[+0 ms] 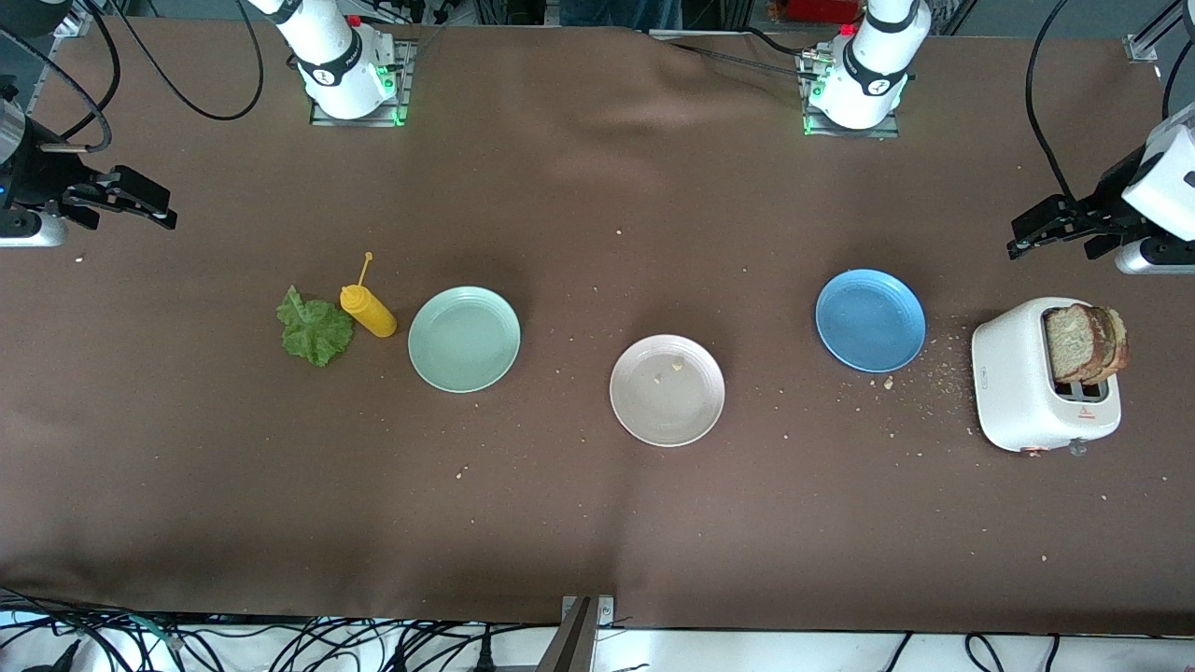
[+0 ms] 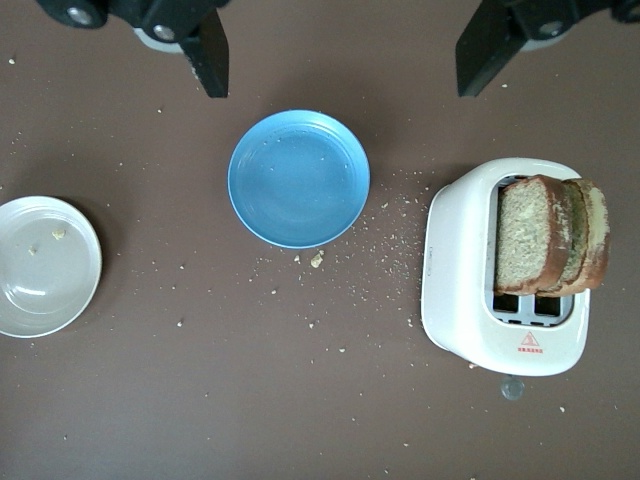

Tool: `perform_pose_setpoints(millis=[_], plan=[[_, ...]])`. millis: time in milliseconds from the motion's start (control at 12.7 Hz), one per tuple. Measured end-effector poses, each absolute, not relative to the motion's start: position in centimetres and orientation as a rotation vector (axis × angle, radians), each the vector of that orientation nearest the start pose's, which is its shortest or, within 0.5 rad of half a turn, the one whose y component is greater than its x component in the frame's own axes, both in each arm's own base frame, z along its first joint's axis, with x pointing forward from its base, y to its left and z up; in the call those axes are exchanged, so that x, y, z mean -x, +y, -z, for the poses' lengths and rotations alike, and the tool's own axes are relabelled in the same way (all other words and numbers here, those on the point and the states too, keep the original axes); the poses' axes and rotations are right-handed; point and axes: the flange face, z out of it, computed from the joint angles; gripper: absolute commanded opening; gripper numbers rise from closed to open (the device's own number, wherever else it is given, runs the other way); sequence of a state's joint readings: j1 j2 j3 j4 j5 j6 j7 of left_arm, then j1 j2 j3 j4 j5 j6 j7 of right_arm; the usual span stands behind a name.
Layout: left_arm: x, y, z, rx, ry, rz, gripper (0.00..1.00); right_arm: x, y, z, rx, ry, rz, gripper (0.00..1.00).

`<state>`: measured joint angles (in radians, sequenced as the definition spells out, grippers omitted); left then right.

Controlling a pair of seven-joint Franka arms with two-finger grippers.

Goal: Make sandwich in beige plate with both arms

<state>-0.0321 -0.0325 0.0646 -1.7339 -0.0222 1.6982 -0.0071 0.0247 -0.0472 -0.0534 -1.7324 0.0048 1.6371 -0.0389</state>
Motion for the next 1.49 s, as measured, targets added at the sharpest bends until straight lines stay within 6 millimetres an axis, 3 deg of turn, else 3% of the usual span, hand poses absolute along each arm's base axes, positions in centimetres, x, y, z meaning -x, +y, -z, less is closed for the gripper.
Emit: perform_pose_setpoints(millis=[785,1492], plan=[[-55.1,0.4,-57.1,3.140,-0.029,-0.022,1.00,-54.1,-1.6,-57.9,3.132,-0.015,-0.075,1.00],[-55.2,0.9,-56.3,3.139,-0.040,-0.046,1.00,-54.1,-1.6,-57.9,3.132,-0.015,-0.075,1.00]])
